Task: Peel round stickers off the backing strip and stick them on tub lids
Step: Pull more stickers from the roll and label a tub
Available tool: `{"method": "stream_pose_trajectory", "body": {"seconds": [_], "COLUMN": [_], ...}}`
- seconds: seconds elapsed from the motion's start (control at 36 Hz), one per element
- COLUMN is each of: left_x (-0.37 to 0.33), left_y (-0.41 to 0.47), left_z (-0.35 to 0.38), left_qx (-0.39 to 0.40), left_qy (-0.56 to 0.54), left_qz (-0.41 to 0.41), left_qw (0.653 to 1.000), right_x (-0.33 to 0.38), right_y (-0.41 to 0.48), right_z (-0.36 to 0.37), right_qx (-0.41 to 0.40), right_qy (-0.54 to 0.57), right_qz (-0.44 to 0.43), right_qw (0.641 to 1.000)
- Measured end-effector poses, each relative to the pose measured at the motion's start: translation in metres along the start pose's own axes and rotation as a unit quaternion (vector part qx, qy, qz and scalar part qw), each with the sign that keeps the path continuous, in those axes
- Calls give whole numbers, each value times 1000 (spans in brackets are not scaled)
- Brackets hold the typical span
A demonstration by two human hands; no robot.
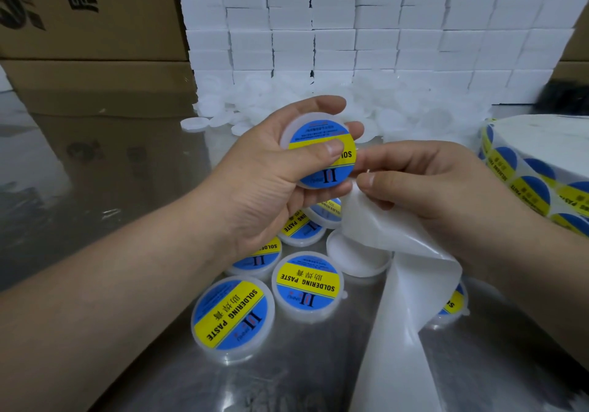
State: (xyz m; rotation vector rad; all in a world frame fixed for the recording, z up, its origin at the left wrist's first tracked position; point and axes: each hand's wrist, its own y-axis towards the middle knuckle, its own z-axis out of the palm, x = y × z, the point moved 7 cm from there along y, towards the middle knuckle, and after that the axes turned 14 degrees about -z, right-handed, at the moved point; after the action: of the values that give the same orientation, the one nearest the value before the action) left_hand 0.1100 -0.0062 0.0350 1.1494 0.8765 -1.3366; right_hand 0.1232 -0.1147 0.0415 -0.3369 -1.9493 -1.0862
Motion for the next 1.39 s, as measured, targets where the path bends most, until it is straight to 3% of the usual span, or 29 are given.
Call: {"method": "stream_pose_trajectory", "body": {"seconds": [0.61, 0.75, 0.89, 0.97, 1.08, 1.19, 1.31, 1.39], "left_x": [-1, -9, -22, -25, -39, -24, -2, -1], "left_y": [-2, -8, -21, -24, -29, -24, -16, -15], "left_z": [-1, -1, 7, 8, 1, 6, 11, 11], "left_qx": [-20, -60, -110, -134, -159, -146, -135, -141], "left_qy": [31, 111, 211, 207, 174, 225, 266, 271], "left_qz": [13, 64, 161, 170, 189, 122, 49, 44], "left_qw": [999, 990, 958, 954, 953, 956, 953, 951], "right_x": [-4, -10, -9, -15, -28, -20, -7, -3], "right_y": [-1, 0, 0, -1, 0, 2, -1, 0], "right_z": [0, -1, -2, -7, -24, -20, -13, -12], "right_qx": [17, 24, 13, 3, -78, -74, -40, -38], "right_qy": [-13, -31, -49, -76, -77, -36, -113, -157], "right_qz": [13, 18, 29, 55, 104, 70, -9, -33], "right_qw": [1000, 999, 998, 996, 989, 994, 993, 986]}}
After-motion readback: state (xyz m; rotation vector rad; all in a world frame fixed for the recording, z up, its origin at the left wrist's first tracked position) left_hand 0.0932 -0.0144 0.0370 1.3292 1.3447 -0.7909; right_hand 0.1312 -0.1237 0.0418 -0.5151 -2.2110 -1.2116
